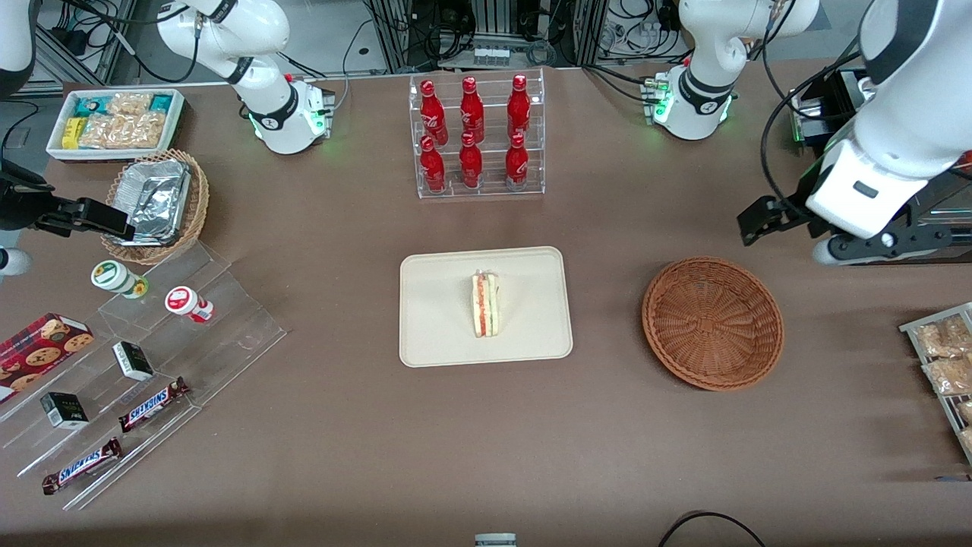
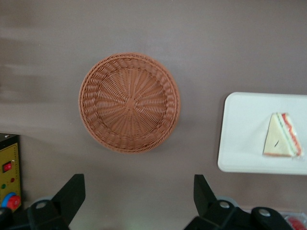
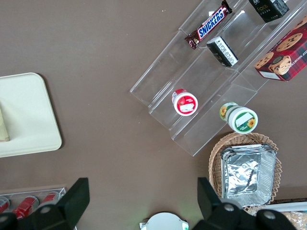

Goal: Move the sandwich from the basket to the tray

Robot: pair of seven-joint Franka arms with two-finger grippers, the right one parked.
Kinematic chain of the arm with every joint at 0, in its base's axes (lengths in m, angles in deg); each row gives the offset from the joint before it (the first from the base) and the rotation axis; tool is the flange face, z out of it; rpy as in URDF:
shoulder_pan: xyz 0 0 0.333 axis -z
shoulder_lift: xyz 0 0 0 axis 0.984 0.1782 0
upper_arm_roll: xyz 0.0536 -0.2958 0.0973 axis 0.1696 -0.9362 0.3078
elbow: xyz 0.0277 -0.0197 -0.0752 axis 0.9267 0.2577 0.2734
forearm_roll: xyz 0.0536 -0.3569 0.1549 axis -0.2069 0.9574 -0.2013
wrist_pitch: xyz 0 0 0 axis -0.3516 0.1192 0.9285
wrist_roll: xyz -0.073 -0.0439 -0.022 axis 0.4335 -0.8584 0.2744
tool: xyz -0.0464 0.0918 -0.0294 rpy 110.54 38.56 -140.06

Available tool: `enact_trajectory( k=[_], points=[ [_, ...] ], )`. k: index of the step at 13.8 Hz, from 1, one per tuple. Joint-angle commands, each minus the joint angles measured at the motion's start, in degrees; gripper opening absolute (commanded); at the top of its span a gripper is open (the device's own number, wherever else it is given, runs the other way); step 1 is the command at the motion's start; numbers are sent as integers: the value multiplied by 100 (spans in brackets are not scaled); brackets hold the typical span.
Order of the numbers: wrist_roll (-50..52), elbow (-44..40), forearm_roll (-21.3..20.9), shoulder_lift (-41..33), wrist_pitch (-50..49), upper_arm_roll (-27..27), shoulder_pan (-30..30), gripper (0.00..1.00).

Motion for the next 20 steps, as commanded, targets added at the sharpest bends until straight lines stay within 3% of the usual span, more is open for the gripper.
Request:
enact_trajectory(
  k=[1, 9, 15, 20],
  points=[
    [-529, 432, 188, -444, -147, -54, -300, 100],
    [-873, 126, 170, -296, -192, 192, -309, 100],
    [-882, 72, -233, -322, -359, 183, -300, 100],
    [-1269, 72, -278, -322, -377, 209, -256, 100]
  ],
)
